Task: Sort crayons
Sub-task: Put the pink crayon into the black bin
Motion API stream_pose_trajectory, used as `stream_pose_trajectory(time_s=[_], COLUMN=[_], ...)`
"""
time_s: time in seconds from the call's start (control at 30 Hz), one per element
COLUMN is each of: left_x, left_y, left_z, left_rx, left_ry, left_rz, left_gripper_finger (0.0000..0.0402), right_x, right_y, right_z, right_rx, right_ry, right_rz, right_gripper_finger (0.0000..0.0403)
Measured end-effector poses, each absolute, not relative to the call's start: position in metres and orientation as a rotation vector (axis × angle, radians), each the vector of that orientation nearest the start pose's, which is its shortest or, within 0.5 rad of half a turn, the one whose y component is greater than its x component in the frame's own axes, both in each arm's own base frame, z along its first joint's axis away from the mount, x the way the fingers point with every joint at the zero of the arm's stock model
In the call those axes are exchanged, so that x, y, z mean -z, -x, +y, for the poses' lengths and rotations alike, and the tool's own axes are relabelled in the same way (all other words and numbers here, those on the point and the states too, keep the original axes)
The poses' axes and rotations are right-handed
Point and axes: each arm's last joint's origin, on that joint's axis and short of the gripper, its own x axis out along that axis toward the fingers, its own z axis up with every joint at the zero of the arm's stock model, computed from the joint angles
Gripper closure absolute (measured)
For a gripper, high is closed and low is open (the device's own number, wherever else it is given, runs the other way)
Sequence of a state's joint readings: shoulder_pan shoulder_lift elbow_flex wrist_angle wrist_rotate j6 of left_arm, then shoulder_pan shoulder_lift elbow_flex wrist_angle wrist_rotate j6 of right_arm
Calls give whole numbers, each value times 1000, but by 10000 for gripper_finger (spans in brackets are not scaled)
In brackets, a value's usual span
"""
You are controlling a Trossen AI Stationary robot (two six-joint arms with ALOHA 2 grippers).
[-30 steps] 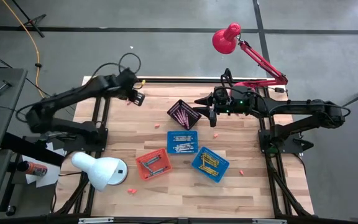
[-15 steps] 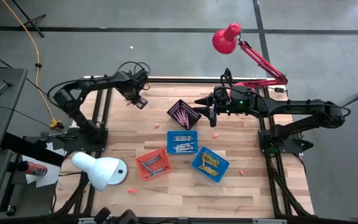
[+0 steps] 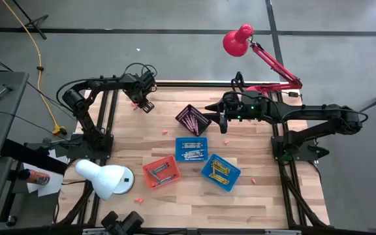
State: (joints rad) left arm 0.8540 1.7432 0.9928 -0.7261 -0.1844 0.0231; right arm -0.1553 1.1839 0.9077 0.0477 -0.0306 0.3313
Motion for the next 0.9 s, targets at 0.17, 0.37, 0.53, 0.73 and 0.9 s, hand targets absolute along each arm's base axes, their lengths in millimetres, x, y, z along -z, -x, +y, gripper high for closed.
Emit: stream_pose_trajectory(time_s=[0.17, 0.37, 0.53, 0.73, 0.9], left_x=[-138, -135, -134, -133, -133], left_y=[-188, -189, -188, -187, -187], left_z=[228, 229, 228, 226, 225], left_rx=[-754, -741, -734, -730, -729], left_ry=[550, 561, 568, 580, 590], left_rz=[1452, 1458, 1468, 1490, 1493], left_gripper_finger=[298, 300, 341, 391, 398], right_x=[-316, -316, -316, -316, -316], right_y=[-263, -263, -263, -263, -263], right_z=[-40, -41, -41, -41, -41], right_rx=[165, 176, 196, 196, 197], right_ry=[-385, -381, -378, -378, -378], right_rz=[209, 208, 204, 204, 204], right_gripper_finger=[222, 222, 222, 222, 222])
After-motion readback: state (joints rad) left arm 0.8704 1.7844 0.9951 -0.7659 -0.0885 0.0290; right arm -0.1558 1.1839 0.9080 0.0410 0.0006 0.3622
